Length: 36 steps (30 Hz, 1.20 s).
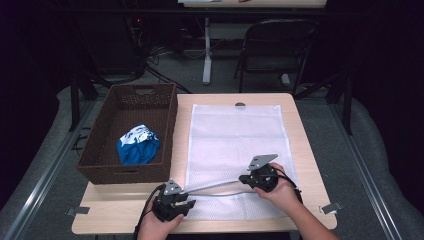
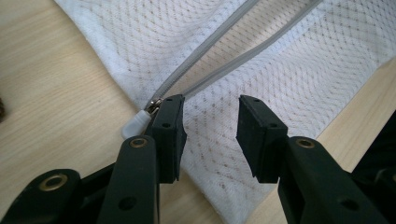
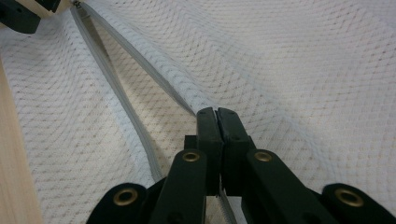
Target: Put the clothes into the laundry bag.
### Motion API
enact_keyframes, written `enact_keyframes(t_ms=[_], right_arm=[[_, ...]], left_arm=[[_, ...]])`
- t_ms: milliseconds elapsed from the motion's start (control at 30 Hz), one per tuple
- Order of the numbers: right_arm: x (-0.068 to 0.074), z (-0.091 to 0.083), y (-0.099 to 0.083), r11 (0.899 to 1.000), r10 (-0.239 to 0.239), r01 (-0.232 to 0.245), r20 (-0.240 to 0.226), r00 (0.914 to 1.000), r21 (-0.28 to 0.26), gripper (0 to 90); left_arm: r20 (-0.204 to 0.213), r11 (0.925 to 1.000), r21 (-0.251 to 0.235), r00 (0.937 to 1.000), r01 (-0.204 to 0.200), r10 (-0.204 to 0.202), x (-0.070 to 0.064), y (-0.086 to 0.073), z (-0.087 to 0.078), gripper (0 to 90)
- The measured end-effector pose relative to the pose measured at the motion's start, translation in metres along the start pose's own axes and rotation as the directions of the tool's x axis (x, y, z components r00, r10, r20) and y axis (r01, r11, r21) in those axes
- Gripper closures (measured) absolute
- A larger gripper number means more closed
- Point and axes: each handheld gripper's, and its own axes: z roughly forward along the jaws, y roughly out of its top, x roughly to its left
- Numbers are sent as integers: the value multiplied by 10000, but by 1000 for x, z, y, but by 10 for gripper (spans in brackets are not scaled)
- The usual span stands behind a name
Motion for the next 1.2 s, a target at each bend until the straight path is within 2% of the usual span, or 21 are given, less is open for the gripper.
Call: enact_keyframes(t_ms=[400, 633, 967, 1200], right_arm=[[-6, -10, 25, 9999, -38, 38, -15, 10000, 102, 883], [-9, -21, 36, 9999, 13, -12, 85, 10000, -106, 883], [-10, -36, 50, 9995, -222, 227, 232, 9995, -234, 883], [-13, -44, 57, 9978, -85, 94, 144, 9999, -655, 883]], left_arm=[[-44, 9998, -156, 9999, 102, -103, 4, 1, -4, 617], [-109, 9995, -253, 9998, 176, -178, 5, 0, -5, 617], [-113, 9993, -290, 9996, 237, -241, 7, 1, -7, 617], [-140, 9988, -403, 9995, 278, -284, 7, 1, -8, 617]])
